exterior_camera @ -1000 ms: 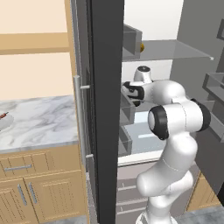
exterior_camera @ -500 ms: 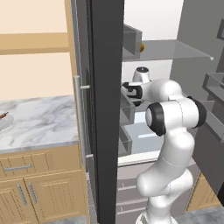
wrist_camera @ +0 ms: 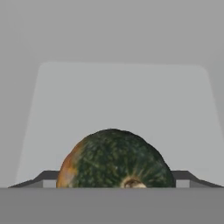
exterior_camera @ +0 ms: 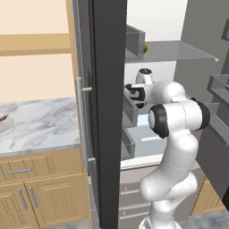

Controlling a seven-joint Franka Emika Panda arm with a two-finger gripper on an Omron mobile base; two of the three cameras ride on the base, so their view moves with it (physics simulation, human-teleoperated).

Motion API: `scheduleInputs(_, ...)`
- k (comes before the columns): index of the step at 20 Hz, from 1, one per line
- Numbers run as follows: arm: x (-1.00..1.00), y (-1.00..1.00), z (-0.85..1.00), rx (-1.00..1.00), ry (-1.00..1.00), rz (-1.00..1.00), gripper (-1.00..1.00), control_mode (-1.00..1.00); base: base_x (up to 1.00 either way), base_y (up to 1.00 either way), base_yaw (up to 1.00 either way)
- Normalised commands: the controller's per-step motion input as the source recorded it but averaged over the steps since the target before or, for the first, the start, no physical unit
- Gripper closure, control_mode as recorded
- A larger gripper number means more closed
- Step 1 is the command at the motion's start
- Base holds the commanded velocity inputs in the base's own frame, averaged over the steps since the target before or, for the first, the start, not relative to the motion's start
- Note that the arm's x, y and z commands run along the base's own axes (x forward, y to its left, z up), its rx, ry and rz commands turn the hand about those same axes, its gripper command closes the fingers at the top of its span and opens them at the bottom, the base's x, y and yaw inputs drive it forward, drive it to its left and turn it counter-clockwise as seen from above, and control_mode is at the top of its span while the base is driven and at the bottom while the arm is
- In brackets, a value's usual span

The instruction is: Place the cold items (lemon and squash) from the fridge in one tupperware on the dining counter. Place the warm items (hot dog and kebab skewer) in the stove area in another tupperware.

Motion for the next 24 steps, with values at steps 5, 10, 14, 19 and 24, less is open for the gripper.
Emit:
scheduleInputs(5, -0.56, -0.04, 0.0, 0.03, -0.22, 0.0, 1.0, -1.0, 0.0, 0.0, 0.0)
scheduleInputs(10, -0.75, -0.08, 0.49, 0.12, -0.18, -0.12, 1.0, -1.0, 0.0, 0.0, 0.0)
scheduleInputs(14, -0.72, -0.17, 0.86, 0.03, 0.0, -0.18, 1.0, -1.0, 0.0, 0.0, 0.0)
scheduleInputs(19, -0.71, -0.15, 0.85, 0.0, 0.02, -0.08, 1.0, -1.0, 0.0, 0.0, 0.0)
scheduleInputs(24, -0.85, -0.13, 0.37, 0.0, 0.01, 0.0, 1.0, -1.0, 0.0, 0.0, 0.0)
